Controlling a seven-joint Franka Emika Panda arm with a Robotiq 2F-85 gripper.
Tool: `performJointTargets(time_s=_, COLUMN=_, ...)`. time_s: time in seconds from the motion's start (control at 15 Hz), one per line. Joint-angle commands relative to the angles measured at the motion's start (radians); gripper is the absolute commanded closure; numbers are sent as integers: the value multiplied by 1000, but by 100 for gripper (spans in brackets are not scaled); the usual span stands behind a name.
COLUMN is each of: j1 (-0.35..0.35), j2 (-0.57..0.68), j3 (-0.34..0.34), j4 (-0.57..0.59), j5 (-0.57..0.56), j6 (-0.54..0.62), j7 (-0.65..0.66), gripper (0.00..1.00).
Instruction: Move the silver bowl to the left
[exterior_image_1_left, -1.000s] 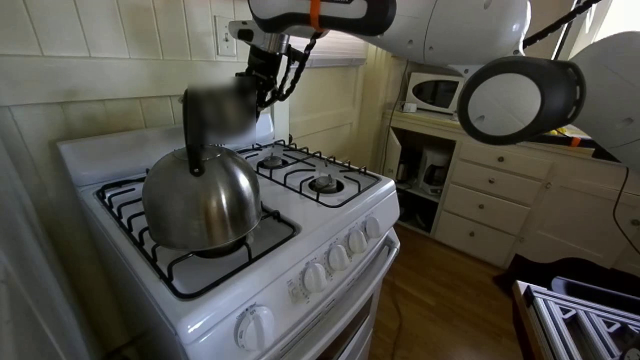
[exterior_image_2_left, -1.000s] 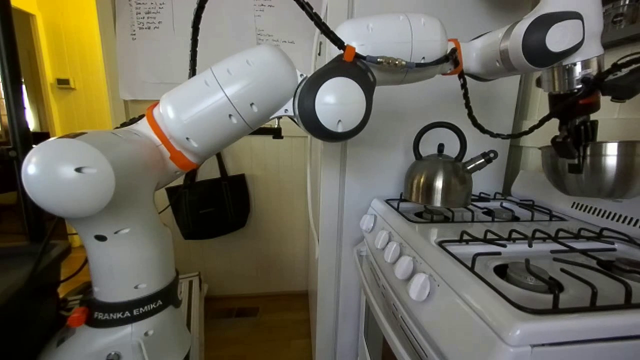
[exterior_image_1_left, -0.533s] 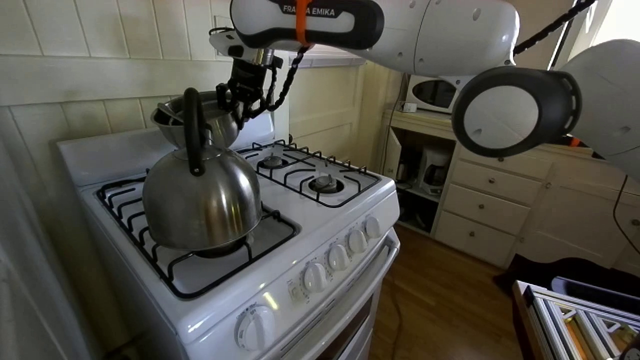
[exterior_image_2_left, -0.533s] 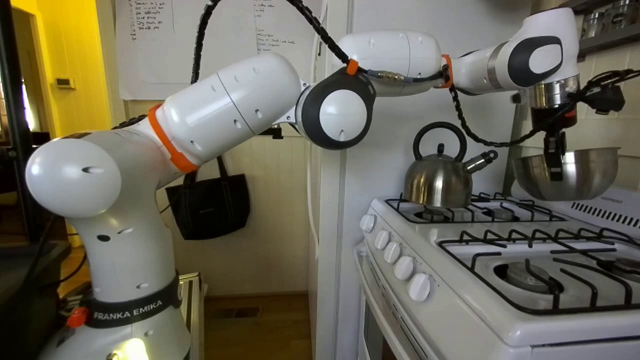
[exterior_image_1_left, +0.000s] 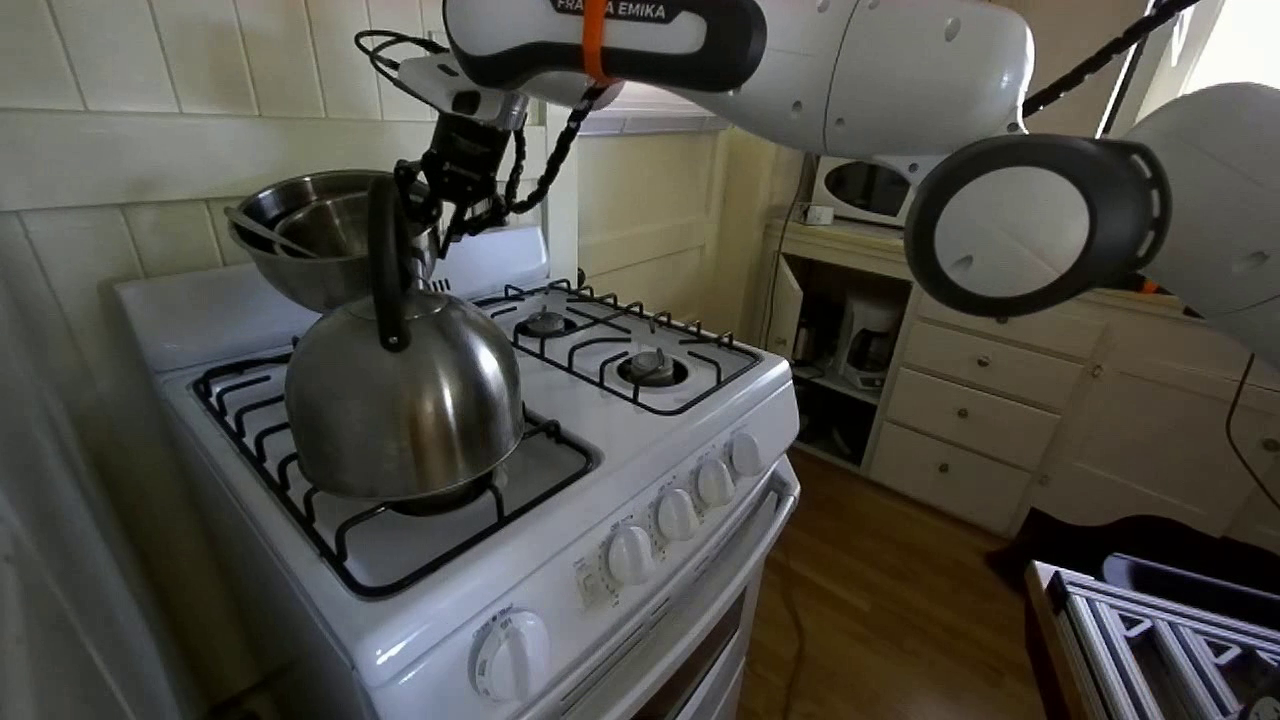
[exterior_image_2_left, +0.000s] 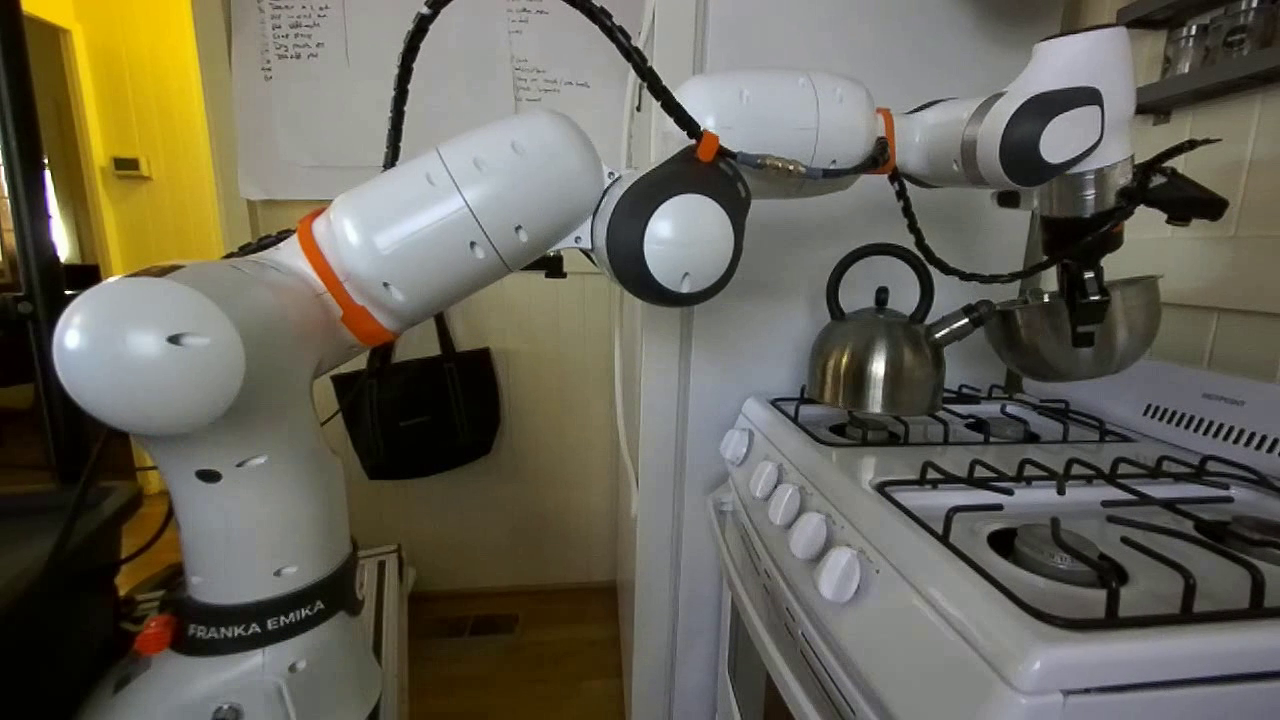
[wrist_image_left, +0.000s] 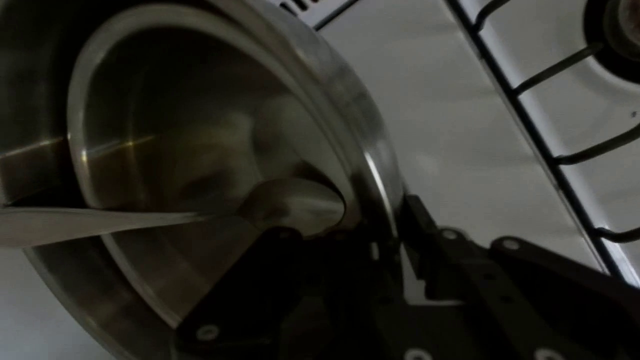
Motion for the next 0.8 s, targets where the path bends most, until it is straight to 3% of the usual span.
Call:
performJointTargets(time_s=0.0, j1=-17, j2=28, j3=72, j4=35, j5=109, j6=21, j7=-103, gripper=97)
performJointTargets(time_s=0.4, j1=-19, j2=51, j3=100, j4=41, j5=176, j6=-5, j7=-123, gripper=97)
performJointTargets(time_s=0.73, j1=-1, j2=44, j3=64, j4=34, j5=146, j6=-37, j7=-64, gripper=97)
